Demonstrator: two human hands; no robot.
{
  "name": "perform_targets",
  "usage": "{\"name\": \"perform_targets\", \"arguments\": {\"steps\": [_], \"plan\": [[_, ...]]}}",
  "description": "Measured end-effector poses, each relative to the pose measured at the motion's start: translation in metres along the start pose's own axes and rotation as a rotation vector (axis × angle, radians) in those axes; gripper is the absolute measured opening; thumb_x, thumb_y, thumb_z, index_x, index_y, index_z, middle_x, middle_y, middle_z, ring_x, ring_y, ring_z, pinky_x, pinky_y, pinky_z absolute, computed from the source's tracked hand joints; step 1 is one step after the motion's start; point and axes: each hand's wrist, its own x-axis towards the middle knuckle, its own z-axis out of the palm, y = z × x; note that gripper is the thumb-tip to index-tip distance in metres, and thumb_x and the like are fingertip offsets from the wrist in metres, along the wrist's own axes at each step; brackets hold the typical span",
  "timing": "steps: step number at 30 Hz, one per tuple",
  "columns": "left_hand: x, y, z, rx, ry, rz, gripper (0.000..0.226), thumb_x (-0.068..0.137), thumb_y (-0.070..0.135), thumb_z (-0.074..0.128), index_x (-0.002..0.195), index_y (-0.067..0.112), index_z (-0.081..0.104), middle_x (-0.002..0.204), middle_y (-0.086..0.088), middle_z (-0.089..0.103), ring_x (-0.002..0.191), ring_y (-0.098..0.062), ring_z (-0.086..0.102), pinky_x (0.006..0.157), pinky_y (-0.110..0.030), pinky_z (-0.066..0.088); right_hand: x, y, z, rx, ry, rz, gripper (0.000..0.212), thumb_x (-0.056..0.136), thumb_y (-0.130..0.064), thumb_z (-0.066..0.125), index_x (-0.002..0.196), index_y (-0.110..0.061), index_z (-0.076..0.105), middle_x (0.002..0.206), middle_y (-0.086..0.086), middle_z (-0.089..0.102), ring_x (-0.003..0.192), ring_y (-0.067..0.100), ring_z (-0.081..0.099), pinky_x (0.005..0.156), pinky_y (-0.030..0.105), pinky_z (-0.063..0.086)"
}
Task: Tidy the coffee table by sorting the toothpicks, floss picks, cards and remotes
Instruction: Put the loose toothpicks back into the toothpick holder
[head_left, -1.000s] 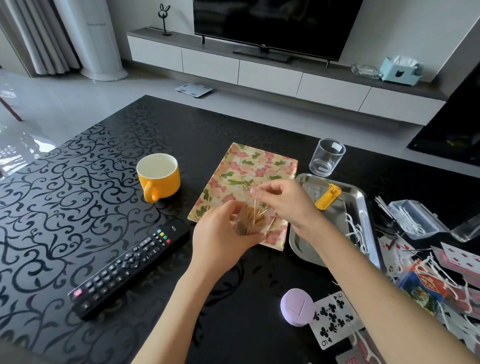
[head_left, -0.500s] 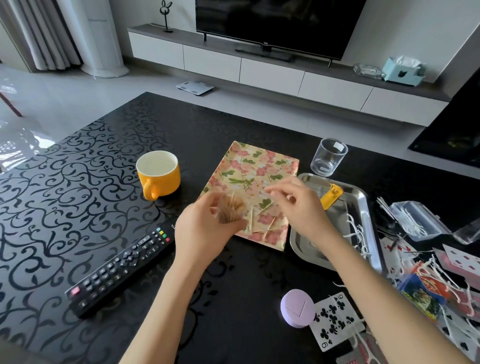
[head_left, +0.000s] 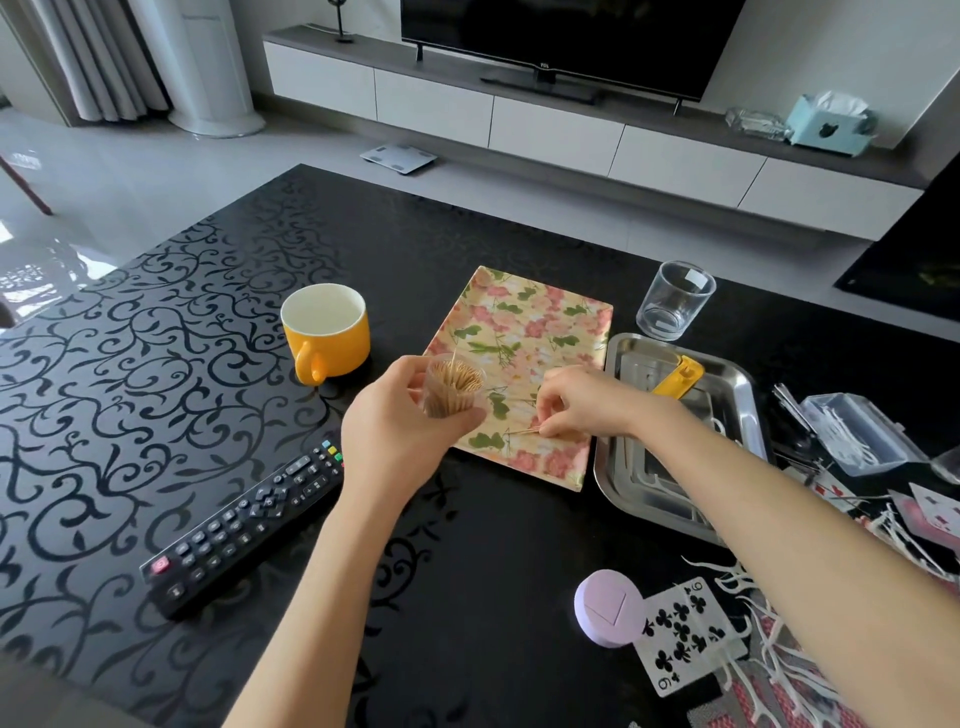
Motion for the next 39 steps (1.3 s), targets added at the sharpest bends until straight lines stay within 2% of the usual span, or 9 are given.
{"name": "perform_targets", "arguments": {"steps": [6, 12, 14, 16, 20, 23, 28, 34, 39], "plan": [[-0.001, -0.001, 0.002, 0.021, -0.020, 0.003, 0.057, 0.062, 0.042, 0.082, 0.113, 0.030, 0.059, 0.096, 0.016, 0.065, 0.090, -0.006, 0.057, 0.076, -0.029, 0.050, -0.007, -0.012, 0.013, -0.525, 0.009, -0.107, 0.024, 0.094, -0.004, 0.042, 0.071, -0.009, 0.043, 0.076, 0.004, 0.046, 0.074, 0.021, 0.047, 0.064, 0.030, 0.040], [-0.003, 0.000, 0.003, 0.051, -0.022, 0.008, 0.059, 0.063, 0.042, 0.082, 0.115, 0.030, 0.059, 0.099, 0.014, 0.065, 0.094, -0.008, 0.058, 0.077, -0.027, 0.048, -0.007, -0.026, 0.017, -0.566, -0.078, -0.008, 0.022, 0.088, 0.010, 0.036, 0.088, -0.006, 0.050, 0.072, 0.005, 0.047, 0.063, 0.020, 0.049, 0.054, 0.028, 0.041], [-0.005, 0.000, 0.004, 0.071, -0.025, 0.017, 0.061, 0.063, 0.041, 0.082, 0.117, 0.029, 0.058, 0.102, 0.012, 0.065, 0.097, -0.009, 0.058, 0.079, -0.028, 0.048, -0.008, -0.027, 0.013, -0.485, -0.102, 0.023, 0.021, 0.087, 0.009, 0.044, 0.077, -0.009, 0.046, 0.062, 0.000, 0.039, 0.051, 0.013, 0.038, 0.045, 0.022, 0.033], [-0.006, 0.001, 0.006, 0.085, -0.037, 0.027, 0.063, 0.063, 0.040, 0.082, 0.119, 0.030, 0.056, 0.104, 0.011, 0.064, 0.100, -0.010, 0.057, 0.080, -0.028, 0.047, -0.013, -0.026, 0.004, -0.146, -0.033, 0.085, 0.025, 0.085, 0.004, 0.048, 0.069, -0.011, 0.038, 0.061, -0.001, 0.035, 0.049, 0.011, 0.032, 0.046, 0.020, 0.029], [-0.007, 0.002, 0.009, 0.096, -0.067, 0.035, 0.066, 0.061, 0.042, 0.083, 0.119, 0.027, 0.056, 0.101, 0.011, 0.062, 0.099, -0.012, 0.057, 0.079, -0.027, 0.046, -0.036, -0.032, -0.009, 0.546, 0.453, -0.002, 0.012, 0.094, -0.012, 0.050, 0.082, -0.010, 0.052, 0.069, -0.005, 0.048, 0.060, 0.007, 0.044, 0.058, 0.017, 0.041], [-0.009, 0.003, 0.012, 0.077, -0.082, 0.041, 0.065, 0.061, 0.043, 0.083, 0.118, 0.028, 0.057, 0.104, 0.010, 0.064, 0.098, -0.010, 0.057, 0.082, -0.029, 0.049, -0.049, -0.050, -0.006, 0.923, 0.623, -0.125, 0.015, 0.095, -0.015, 0.051, 0.081, -0.013, 0.054, 0.064, -0.011, 0.047, 0.059, 0.005, 0.044, 0.060, 0.024, 0.041], [-0.012, 0.007, 0.014, 0.024, -0.092, 0.072, 0.063, 0.059, 0.041, 0.084, 0.115, 0.029, 0.058, 0.102, 0.014, 0.064, 0.095, -0.007, 0.058, 0.084, -0.033, 0.051, -0.048, -0.073, 0.010, 0.760, 0.651, -0.155, 0.015, 0.092, -0.012, 0.056, 0.080, -0.020, 0.055, 0.069, -0.008, 0.052, 0.061, 0.000, 0.048, 0.058, 0.015, 0.044], [-0.013, 0.005, 0.017, 0.084, -0.102, 0.116, 0.067, 0.058, 0.041, 0.084, 0.118, 0.027, 0.058, 0.104, 0.012, 0.064, 0.097, -0.008, 0.058, 0.085, -0.030, 0.049, -0.046, -0.070, 0.025, 0.708, 0.704, -0.077, 0.008, 0.089, -0.014, 0.060, 0.081, -0.015, 0.059, 0.071, -0.010, 0.052, 0.064, 0.004, 0.045, 0.062, 0.022, 0.042], [-0.016, 0.007, 0.021, 0.120, -0.111, 0.153, 0.064, 0.059, 0.042, 0.084, 0.116, 0.026, 0.060, 0.102, 0.012, 0.066, 0.095, -0.008, 0.060, 0.078, -0.021, 0.046, -0.053, -0.069, 0.030, 0.573, 0.721, -0.033, 0.011, 0.084, -0.014, 0.063, 0.075, -0.018, 0.059, 0.067, -0.013, 0.052, 0.065, 0.002, 0.046, 0.061, 0.016, 0.041]]}}
